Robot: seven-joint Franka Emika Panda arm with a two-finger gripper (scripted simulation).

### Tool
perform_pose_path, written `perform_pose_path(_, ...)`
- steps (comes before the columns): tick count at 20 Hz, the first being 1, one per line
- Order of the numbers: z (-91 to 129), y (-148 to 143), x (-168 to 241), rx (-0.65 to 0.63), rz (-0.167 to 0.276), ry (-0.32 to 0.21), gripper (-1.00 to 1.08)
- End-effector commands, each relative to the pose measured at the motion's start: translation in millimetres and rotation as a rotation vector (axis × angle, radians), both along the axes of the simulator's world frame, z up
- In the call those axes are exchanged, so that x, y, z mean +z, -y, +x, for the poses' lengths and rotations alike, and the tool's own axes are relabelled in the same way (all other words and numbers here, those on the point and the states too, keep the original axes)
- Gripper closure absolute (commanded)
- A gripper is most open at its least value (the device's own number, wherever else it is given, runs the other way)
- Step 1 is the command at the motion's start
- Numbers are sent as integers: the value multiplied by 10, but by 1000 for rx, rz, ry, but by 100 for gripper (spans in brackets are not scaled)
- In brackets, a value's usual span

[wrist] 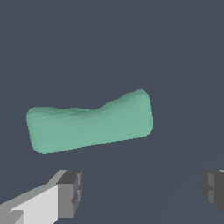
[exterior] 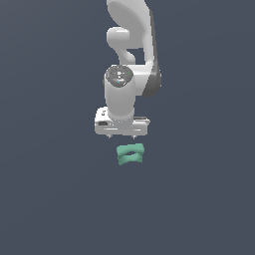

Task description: Pick up the object and move it to a goal position.

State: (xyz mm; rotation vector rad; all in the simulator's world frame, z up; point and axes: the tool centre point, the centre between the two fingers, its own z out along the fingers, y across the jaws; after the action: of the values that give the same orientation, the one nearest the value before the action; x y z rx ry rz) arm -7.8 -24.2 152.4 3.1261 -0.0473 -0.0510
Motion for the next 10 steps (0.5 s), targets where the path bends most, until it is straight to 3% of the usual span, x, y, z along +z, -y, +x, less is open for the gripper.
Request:
perform_pose_path(1, 0, 0, 0, 0, 0, 0, -92)
perform_pose_path(10, -3, 25, 0, -37, 18, 1, -92)
